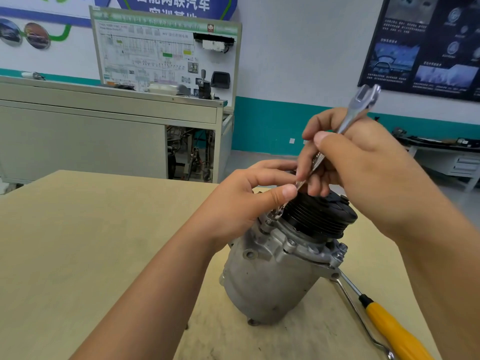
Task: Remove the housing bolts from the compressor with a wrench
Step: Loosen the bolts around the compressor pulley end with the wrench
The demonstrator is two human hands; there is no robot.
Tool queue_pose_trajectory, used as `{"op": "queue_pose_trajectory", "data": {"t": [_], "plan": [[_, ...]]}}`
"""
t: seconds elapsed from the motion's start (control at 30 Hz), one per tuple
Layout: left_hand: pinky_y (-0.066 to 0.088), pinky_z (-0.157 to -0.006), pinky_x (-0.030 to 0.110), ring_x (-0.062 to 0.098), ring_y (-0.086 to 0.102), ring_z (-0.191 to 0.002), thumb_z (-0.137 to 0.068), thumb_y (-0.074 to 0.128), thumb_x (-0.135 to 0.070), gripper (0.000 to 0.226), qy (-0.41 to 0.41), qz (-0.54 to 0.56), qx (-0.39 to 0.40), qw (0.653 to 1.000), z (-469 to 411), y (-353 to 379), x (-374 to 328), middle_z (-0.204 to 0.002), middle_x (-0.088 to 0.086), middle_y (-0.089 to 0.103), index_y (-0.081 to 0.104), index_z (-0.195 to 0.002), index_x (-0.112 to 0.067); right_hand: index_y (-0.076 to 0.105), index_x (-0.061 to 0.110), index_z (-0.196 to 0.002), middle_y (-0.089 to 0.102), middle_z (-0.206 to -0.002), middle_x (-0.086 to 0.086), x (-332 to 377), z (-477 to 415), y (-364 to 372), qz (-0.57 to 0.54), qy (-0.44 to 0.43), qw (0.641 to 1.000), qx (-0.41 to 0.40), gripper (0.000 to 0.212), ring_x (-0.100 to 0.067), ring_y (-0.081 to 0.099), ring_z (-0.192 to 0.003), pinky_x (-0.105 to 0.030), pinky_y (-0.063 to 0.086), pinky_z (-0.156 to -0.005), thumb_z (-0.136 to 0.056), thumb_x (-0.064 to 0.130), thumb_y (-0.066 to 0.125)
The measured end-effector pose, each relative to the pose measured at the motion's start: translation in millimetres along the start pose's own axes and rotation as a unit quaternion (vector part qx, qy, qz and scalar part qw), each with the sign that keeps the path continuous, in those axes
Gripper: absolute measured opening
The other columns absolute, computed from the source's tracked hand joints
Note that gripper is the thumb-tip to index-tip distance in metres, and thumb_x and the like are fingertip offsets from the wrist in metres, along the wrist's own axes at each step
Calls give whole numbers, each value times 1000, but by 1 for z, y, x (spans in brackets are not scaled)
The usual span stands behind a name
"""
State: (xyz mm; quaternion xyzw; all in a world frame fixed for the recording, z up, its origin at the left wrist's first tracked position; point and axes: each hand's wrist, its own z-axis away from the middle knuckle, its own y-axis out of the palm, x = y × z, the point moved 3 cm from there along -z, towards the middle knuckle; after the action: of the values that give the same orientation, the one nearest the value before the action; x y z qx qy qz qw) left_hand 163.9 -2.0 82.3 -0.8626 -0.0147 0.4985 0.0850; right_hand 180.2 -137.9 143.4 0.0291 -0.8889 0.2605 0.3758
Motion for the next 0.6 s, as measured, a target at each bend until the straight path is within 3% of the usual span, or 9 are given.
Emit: {"op": "queue_pose_trajectory", "data": {"t": [0.07, 0.2, 0.37, 0.43, 0.53, 0.6], "plan": [[43, -99, 18, -1, 56, -115, -79, 62, -23, 20, -3, -9, -2, 1000, 0, 1, 0, -122, -10, 63, 73, -95, -17, 49, 20, -88, 64, -61, -3, -3, 3, -1, -23, 1, 1000, 3, 15, -15, 52, -50, -26, 43, -49, -90, 18, 35], [42, -104, 35, 5, 58, -113, -84, 65, -11, 12, -12, -30, -23, 999, -1, 3, 2, -120, -6, 64, 73, -91, -16, 49, 18, -90, 68, -67, -6, -10, 7, -6, -79, 7, 997, 11, 14, -14, 52, -51, -21, 44, -49, -86, 20, 35], [44, -101, 38, 3, 61, -106, -65, 70, -32, 8, -19, -14, -78, 997, -1, 4, 0, -114, -12, 66, 74, -72, -30, 58, 17, -88, 70, -76, -4, -16, 8, -9, -71, -4, 996, -48, 17, -15, 61, -55, -23, 49, -52, -99, 17, 44], [43, -99, 29, 3, 61, -105, -64, 72, -33, 2, -20, -16, -96, 995, -1, 4, 1, -114, -13, 66, 73, -65, -34, 59, 16, -86, 70, -73, -1, -17, 6, -9, -87, 8, 992, -86, 16, -15, 63, -52, -21, 50, -49, -97, 14, 47], [36, -79, 0, -7, 58, -104, -72, 76, -25, 18, -14, -47, -110, 993, -3, 2, 6, -113, -17, 66, 70, -62, -37, 56, 15, -86, 70, -69, 1, -19, 1, -6, -121, 34, 986, -114, 16, -12, 63, -50, -18, 49, -48, -98, 12, 46], [37, -81, 3, -9, 57, -105, -75, 76, -24, 13, -15, -51, -106, 993, -3, 0, 7, -115, -17, 65, 72, -71, -36, 56, 15, -85, 68, -64, 3, -21, -4, -2, -121, 54, 984, -121, 19, -8, 59, -50, -19, 47, -49, -99, 13, 45]]}}
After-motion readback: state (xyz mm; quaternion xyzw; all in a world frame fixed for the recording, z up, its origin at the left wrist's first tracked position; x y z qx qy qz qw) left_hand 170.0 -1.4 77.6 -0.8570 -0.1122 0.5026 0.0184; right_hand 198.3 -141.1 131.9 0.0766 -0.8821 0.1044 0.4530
